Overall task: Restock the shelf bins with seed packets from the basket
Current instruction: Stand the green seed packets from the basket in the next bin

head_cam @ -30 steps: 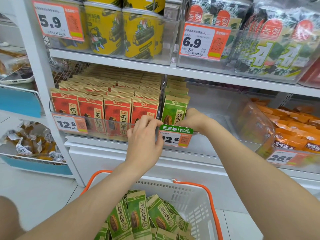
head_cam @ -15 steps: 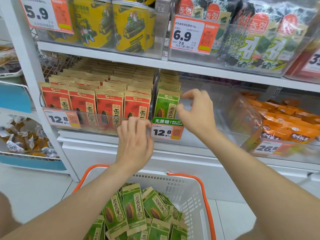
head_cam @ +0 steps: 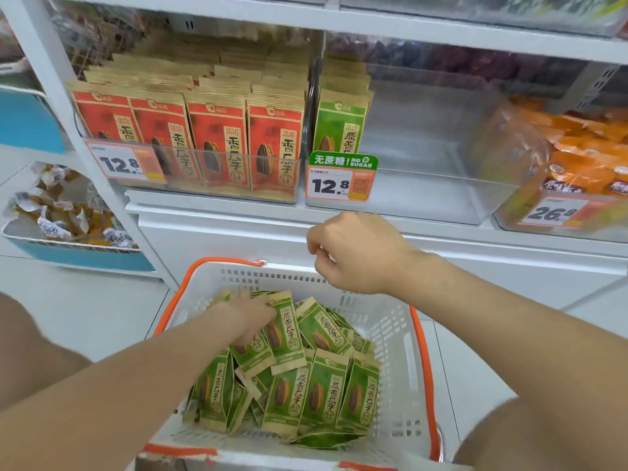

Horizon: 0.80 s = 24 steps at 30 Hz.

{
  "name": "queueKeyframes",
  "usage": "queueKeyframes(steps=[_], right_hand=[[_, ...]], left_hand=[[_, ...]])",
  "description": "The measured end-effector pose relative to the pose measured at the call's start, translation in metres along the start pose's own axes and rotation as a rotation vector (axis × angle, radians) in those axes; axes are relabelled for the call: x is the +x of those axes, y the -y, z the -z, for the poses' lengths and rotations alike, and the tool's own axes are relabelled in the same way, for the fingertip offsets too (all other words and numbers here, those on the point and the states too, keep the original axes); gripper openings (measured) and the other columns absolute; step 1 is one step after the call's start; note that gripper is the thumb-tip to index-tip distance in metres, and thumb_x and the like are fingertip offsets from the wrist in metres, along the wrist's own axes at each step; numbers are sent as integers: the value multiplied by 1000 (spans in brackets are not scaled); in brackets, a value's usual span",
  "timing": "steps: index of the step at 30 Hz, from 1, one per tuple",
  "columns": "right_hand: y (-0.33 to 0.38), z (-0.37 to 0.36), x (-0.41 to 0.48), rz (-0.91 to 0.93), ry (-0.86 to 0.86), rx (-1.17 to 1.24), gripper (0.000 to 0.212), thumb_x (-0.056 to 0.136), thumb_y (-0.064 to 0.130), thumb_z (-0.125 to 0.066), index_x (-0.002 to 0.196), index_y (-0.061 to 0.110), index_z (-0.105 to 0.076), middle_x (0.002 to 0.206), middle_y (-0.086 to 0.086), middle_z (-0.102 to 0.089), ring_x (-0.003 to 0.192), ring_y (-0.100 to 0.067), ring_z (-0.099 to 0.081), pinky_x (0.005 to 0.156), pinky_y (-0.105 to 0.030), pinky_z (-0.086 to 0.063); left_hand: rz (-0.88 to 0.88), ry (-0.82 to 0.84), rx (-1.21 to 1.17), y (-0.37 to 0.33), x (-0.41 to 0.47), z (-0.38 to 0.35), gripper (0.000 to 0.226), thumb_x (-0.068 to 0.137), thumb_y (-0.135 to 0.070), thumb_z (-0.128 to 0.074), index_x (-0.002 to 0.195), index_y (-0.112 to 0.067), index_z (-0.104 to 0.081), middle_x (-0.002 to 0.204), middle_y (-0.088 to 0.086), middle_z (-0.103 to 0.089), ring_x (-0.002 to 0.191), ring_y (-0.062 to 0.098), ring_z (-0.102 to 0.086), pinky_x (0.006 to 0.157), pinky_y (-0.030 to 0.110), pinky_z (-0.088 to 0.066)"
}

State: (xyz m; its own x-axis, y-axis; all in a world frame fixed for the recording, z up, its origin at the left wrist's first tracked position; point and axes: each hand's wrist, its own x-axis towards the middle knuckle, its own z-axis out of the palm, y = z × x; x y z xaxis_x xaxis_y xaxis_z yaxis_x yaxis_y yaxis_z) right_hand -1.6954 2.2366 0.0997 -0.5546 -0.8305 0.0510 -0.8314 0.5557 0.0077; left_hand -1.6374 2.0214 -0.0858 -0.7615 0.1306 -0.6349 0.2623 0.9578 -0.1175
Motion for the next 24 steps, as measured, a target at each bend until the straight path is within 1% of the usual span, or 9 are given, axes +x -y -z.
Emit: queueKeyframes(steps=[3,7,11,15,16,19,20,22,24], right_hand=[[2,1,3,2,-12,12,23,93,26,-50,108,23,-68,93,-1,-70,83,-31,-65,63,-37,-51],[3,2,6,-2,28,16,24,93,27,-51,109,24,-68,93,-2,-71,85,-32,-66,64,-37,-53],[5,3,7,-8,86,20,25,95,29,-50,112,25,-68,97,-3,-70,88,-34,-66,67,-38,-54],[4,2,7,-6,146,11,24,97,28,-51,113,24,-69,97,-3,-70,89,-33,-66,70,-40,-56],[4,1,6,-5,165,5,24,97,28,-51,114,24,-68,97,-3,-70,89,-32,-66,70,-39,-55],[4,0,6,-3,221,-27,26,100,31,-51,118,24,-67,100,-5,-67,92,-33,-65,66,-37,-48],[4,1,6,-8,244,-38,27,101,33,-51,120,24,-67,103,-6,-67,93,-33,-65,68,-38,-49],[2,-1,4,-33,302,-56,28,102,33,-50,121,21,-67,108,-9,-66,94,-35,-65,74,-41,-56],[-1,-4,1,-77,395,-69,29,102,32,-51,120,16,-66,111,-11,-65,96,-36,-66,78,-45,-59]], left_hand=[[31,15,114,5,-1,-12,64,93,-1,-67,148,-25,-45,164,9,-29,149,52,-27,121,71,-24],[6,-65,211,-2,-6,-23,64,92,-1,-69,149,-17,-45,159,15,-35,142,47,-37,117,60,-38],[-15,-135,292,2,-2,-30,55,93,-9,-71,144,-15,-50,152,11,-48,140,34,-43,116,57,-33],[-23,-65,326,7,-5,-24,37,94,-6,-69,129,-17,-64,132,3,-65,127,27,-56,114,56,-35],[-32,-57,342,7,-6,-23,32,94,-7,-69,124,-18,-67,130,2,-66,125,27,-57,113,55,-36],[-95,-91,357,6,-6,-16,32,95,-19,-72,127,-21,-69,145,5,-55,133,27,-48,115,52,-35],[-127,-106,331,6,-5,-11,31,96,-22,-71,126,-23,-68,145,4,-53,133,27,-48,114,50,-35],[-191,-139,221,5,-4,2,18,99,-24,-69,116,-27,-63,130,0,-59,121,24,-52,113,45,-36],[-240,-164,62,-1,-1,13,17,101,-17,-64,102,-28,-51,102,-9,-61,100,18,-55,115,44,-34]])
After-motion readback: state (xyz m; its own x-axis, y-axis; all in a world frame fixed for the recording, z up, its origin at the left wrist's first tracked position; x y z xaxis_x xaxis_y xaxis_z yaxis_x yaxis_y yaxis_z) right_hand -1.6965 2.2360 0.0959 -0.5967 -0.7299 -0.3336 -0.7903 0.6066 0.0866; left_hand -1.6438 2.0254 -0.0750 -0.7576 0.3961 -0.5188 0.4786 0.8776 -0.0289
